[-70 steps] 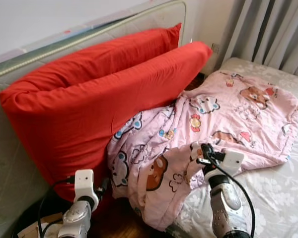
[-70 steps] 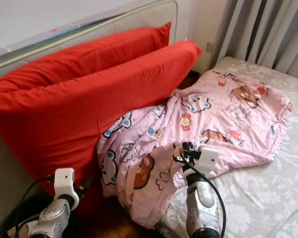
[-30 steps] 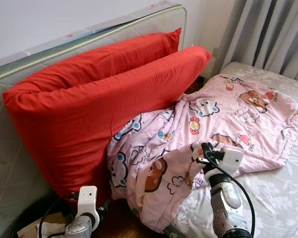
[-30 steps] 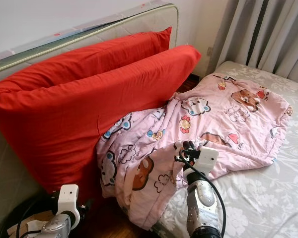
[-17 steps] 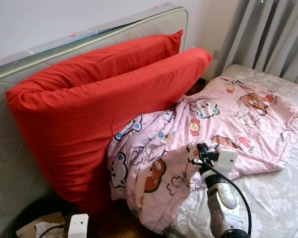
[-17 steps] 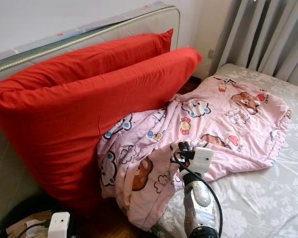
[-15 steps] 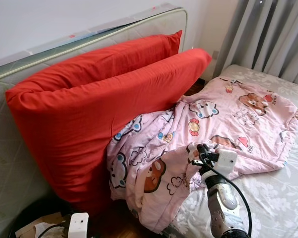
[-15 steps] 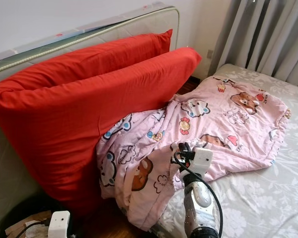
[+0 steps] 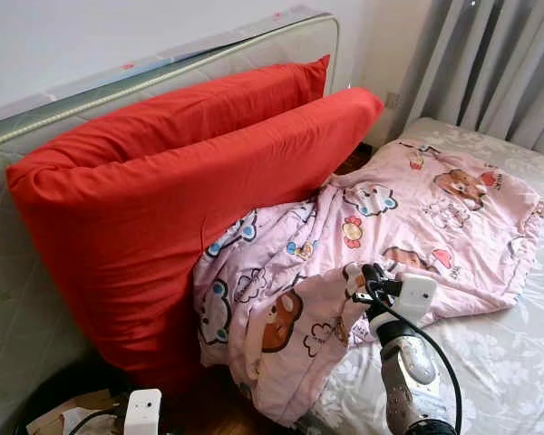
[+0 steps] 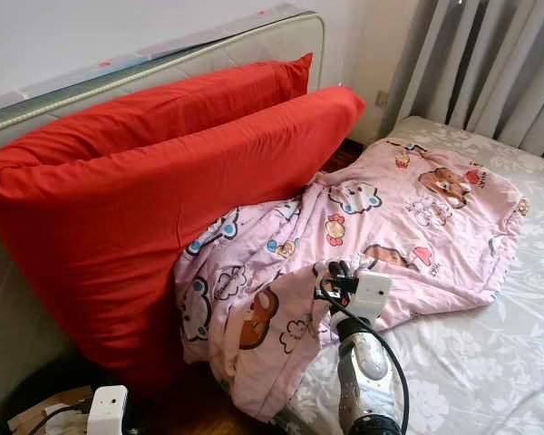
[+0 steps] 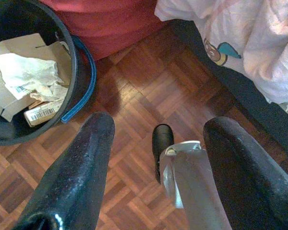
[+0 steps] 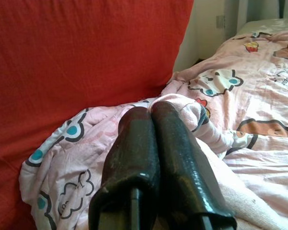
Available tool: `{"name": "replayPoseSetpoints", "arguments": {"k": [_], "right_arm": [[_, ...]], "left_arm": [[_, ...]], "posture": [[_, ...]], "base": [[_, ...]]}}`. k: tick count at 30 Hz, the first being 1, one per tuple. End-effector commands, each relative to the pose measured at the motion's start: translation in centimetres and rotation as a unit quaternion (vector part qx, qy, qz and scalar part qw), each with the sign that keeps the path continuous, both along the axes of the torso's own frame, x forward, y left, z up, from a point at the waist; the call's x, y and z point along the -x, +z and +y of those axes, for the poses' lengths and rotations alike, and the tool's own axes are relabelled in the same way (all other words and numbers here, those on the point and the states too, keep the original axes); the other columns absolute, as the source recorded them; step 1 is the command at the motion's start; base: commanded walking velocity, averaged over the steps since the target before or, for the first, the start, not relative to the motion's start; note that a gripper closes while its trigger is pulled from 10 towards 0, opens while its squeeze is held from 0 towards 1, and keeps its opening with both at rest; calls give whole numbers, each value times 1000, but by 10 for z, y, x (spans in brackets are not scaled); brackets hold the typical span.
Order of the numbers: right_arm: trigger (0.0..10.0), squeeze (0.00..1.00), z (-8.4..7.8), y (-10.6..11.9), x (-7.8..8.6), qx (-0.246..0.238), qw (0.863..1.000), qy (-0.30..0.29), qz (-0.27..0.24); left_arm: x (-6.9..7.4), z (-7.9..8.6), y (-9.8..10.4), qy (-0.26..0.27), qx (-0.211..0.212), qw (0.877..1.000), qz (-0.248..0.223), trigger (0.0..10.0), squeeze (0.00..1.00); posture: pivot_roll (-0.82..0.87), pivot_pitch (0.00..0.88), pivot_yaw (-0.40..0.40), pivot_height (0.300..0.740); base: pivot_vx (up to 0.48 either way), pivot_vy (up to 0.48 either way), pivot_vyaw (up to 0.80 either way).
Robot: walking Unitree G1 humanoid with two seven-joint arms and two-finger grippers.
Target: Clean up the room
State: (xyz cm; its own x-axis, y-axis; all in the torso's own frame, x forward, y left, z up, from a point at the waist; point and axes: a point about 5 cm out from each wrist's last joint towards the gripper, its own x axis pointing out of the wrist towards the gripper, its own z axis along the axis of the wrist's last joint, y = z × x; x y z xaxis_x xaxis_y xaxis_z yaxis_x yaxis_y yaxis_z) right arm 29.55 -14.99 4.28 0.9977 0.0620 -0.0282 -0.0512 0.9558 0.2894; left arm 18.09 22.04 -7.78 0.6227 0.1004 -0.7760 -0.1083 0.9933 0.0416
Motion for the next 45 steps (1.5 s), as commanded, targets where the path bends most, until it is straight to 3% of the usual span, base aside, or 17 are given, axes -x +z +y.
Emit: {"name": "replayPoseSetpoints", "arguments": {"k": [1,45], "right_arm": [[10000,0,2,2,-2,-1,1000,0,-4],[10000,0,4,1,-2,-4,1000,-4,-3]], "left_arm": [[3,0,-2,1,-1,1000,7,10000,0],[3,-1,-2,-17,-3,1000,9,10000,0]], "posture": [[-11,20,-26,740],[-6,33,-21,740]], "base": [[0,0,0],[-276,0,0]]}}
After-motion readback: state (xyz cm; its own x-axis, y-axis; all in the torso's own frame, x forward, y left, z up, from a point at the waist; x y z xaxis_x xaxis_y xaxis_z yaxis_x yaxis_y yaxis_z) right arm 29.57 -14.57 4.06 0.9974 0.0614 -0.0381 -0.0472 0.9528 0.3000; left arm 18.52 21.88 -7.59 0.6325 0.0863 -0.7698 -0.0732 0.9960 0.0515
